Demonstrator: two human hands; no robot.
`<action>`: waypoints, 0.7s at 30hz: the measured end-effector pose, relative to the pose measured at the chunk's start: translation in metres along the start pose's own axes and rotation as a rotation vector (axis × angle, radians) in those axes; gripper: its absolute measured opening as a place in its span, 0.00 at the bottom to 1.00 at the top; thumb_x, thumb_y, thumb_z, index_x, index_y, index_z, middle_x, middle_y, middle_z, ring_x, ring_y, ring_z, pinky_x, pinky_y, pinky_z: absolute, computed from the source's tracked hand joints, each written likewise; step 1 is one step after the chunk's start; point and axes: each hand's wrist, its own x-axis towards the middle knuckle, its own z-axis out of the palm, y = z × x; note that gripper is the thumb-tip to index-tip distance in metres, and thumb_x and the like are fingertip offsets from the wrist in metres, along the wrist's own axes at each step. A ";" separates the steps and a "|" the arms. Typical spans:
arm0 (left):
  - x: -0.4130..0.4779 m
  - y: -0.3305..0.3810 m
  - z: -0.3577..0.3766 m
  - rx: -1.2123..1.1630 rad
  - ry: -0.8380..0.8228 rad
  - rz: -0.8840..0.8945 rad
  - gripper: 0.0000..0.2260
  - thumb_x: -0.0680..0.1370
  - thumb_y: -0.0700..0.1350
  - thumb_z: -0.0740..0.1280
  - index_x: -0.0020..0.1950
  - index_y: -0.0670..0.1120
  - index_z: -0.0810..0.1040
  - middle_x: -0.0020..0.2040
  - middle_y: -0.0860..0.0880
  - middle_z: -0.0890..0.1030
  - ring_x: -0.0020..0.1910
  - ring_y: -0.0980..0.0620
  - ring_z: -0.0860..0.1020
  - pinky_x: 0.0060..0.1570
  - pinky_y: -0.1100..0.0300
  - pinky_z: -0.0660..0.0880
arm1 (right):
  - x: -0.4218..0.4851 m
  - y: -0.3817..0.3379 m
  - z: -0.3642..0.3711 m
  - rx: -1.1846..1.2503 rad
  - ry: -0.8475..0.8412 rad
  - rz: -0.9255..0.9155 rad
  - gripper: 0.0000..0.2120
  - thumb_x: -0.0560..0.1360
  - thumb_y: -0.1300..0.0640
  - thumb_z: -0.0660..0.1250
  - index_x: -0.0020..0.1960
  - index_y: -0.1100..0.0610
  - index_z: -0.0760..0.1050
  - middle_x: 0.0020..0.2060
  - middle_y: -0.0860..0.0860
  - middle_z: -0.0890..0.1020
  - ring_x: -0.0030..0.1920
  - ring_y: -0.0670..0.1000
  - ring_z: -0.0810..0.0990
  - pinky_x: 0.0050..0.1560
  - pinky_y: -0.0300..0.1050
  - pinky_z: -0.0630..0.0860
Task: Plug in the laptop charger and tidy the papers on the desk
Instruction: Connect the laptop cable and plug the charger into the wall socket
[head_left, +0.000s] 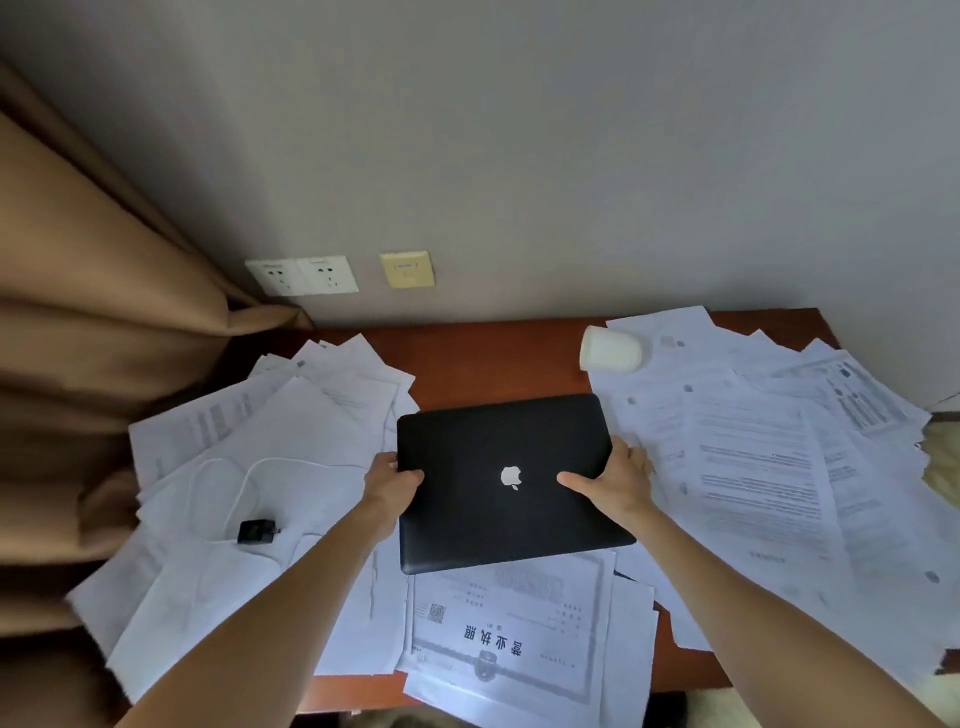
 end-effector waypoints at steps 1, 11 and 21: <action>0.003 0.001 -0.002 0.002 -0.002 0.006 0.19 0.81 0.35 0.67 0.71 0.42 0.70 0.65 0.42 0.76 0.64 0.40 0.77 0.69 0.43 0.75 | 0.003 -0.003 0.003 -0.002 -0.007 0.004 0.46 0.63 0.35 0.78 0.71 0.54 0.63 0.65 0.55 0.65 0.70 0.60 0.63 0.69 0.59 0.69; 0.031 0.017 0.001 0.074 -0.059 0.076 0.14 0.83 0.37 0.65 0.69 0.43 0.76 0.62 0.46 0.79 0.62 0.42 0.79 0.69 0.43 0.75 | 0.027 -0.010 0.018 -0.077 0.005 0.031 0.45 0.65 0.34 0.76 0.70 0.56 0.62 0.67 0.59 0.64 0.72 0.63 0.62 0.69 0.61 0.69; 0.029 0.006 0.003 0.126 -0.132 0.112 0.17 0.85 0.43 0.65 0.74 0.48 0.73 0.69 0.48 0.78 0.67 0.43 0.78 0.71 0.42 0.73 | 0.027 -0.014 0.025 -0.227 0.038 0.006 0.42 0.72 0.38 0.72 0.73 0.61 0.60 0.68 0.61 0.67 0.69 0.62 0.66 0.66 0.57 0.71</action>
